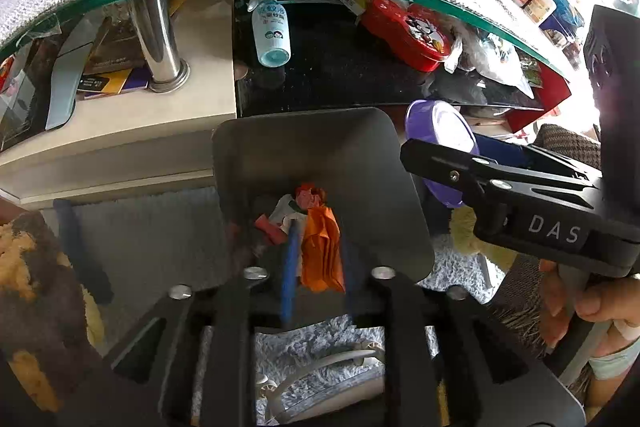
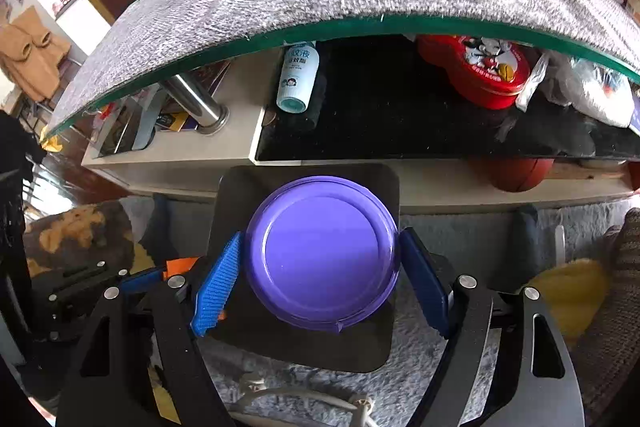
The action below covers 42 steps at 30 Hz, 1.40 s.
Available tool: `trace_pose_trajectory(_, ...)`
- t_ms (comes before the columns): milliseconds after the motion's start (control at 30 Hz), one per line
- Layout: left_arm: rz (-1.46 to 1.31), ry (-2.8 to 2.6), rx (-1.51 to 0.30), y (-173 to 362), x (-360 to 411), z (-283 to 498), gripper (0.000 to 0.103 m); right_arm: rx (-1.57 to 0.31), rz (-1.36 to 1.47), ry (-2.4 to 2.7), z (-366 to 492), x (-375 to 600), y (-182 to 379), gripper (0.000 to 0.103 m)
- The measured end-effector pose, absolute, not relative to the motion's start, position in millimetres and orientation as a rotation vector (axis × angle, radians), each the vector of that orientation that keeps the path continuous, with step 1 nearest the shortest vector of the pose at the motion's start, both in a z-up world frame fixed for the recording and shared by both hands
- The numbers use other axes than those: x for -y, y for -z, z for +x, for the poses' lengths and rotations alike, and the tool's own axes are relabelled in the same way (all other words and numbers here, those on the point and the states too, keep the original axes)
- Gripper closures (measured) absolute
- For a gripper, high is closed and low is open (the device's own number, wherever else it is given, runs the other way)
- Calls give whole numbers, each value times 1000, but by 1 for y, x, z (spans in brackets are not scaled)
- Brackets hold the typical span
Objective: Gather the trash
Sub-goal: 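Lower the scoop and lid into the bin and open both grippers, then raise both tools back over the table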
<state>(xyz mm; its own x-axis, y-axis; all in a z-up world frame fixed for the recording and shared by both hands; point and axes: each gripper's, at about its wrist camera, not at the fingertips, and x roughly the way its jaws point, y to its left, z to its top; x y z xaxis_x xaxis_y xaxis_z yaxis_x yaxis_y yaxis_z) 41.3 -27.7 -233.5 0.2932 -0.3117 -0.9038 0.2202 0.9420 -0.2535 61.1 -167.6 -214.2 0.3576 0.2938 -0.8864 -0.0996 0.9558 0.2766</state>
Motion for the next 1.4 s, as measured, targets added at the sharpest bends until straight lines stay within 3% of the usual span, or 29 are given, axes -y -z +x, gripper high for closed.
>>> trace_pose_trajectory(100,-86,344,-1223,233,26,43,65,-1200,213,-258,63,169,219,22)
trace_pose_trajectory(267,-86,302,-1211,229,18,46,46,-1185,227,-209,65,180,216,9)
trace_pose_trajectory(600,-68,193,-1099,175,-1,55,16,-1132,280,-157,71,205,181,9)
trace_pose_trajectory(800,-65,196,-1011,126,-1,66,9,-1032,270,-186,84,207,129,7)
trace_pose_trajectory(1100,-14,173,-936,77,0,105,8,-910,167,-173,128,203,64,4)
trace_pose_trajectory(1400,-19,136,-909,58,-14,154,8,-860,137,-150,185,200,41,4)
